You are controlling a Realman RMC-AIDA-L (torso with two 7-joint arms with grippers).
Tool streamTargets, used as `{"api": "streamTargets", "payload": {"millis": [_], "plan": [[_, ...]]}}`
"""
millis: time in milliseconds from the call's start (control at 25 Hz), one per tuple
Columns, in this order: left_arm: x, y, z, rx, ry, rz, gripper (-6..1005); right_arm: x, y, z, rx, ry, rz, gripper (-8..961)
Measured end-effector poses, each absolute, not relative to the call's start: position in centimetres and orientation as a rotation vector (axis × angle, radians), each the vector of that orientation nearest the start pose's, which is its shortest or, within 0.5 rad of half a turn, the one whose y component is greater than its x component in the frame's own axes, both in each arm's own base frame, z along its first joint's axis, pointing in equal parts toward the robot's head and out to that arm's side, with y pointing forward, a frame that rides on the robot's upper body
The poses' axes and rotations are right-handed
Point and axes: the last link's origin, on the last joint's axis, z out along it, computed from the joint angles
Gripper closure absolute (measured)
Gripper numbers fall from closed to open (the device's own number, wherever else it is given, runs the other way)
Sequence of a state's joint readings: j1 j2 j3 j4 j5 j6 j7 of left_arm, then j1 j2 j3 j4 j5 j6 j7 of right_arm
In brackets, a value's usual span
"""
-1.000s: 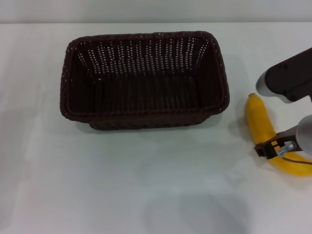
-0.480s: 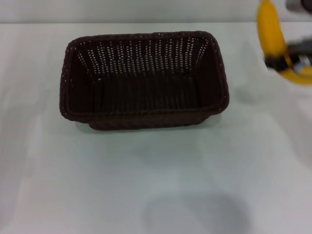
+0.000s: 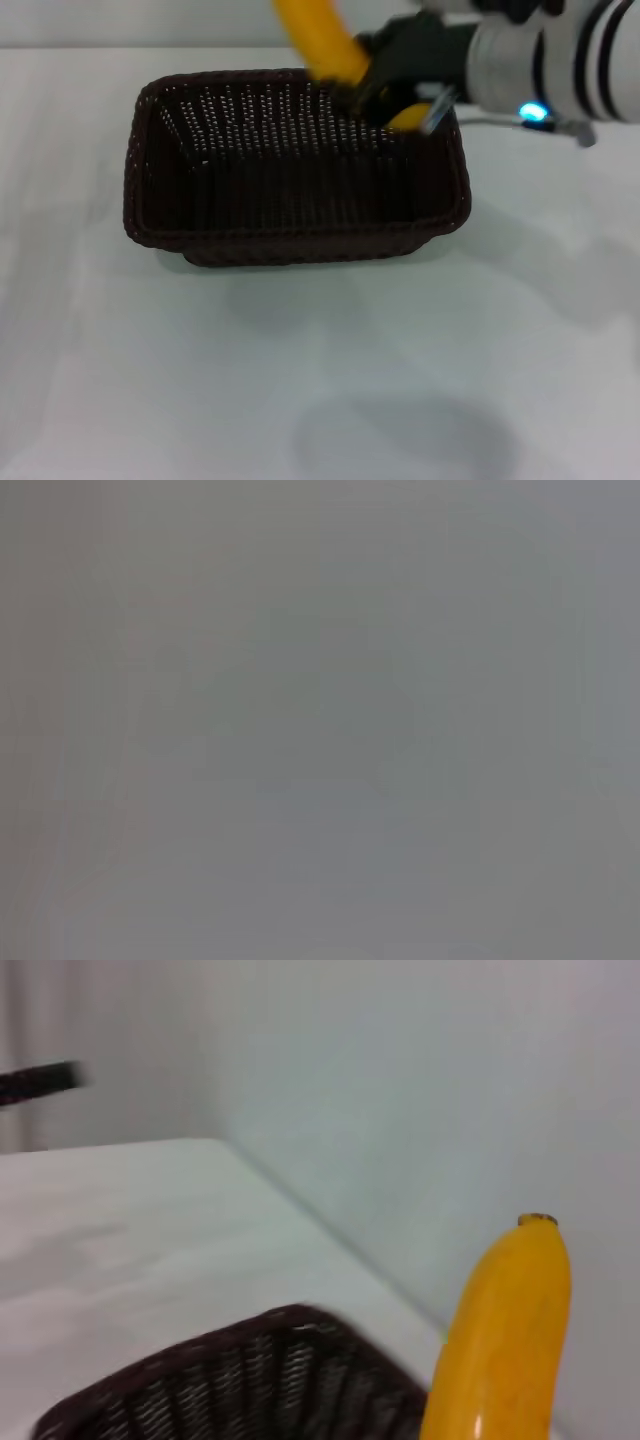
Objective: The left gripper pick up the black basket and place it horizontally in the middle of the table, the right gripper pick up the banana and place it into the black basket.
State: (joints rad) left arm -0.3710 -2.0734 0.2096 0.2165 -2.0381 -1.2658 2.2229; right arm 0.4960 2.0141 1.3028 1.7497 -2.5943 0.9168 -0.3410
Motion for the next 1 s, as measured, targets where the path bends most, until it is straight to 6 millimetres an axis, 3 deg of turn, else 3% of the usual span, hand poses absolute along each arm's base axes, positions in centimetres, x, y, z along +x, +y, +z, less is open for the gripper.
{"api": "streamTargets", "payload": {"millis": [160, 280, 400, 640, 1000], "plan": [[-38.5, 30.8, 8.0, -1.225, -0.871, -1.092, 211, 5.7, 34.9, -3.8, -2.551, 0.244, 0.147, 392], [-38.5, 30.7, 8.1, -1.224, -0.868, -1.090, 211, 5.9, 35.4, -4.0, -2.524, 0.245, 0.188, 378], [-38.6, 30.6, 8.1, -1.225, -0.868, -1.088, 211, 6.6, 36.0, -2.7, -2.448, 0.280, 0.263, 364], [-38.8, 30.4, 8.2, -1.220, -0.866, -1.083, 211, 8.7, 36.4, 0.6, -2.312, 0.382, 0.383, 240], [-39.6, 29.3, 8.3, -1.210, -0.874, -1.058, 211, 9.8, 36.7, 4.6, -2.085, 0.500, 0.787, 77]]}}
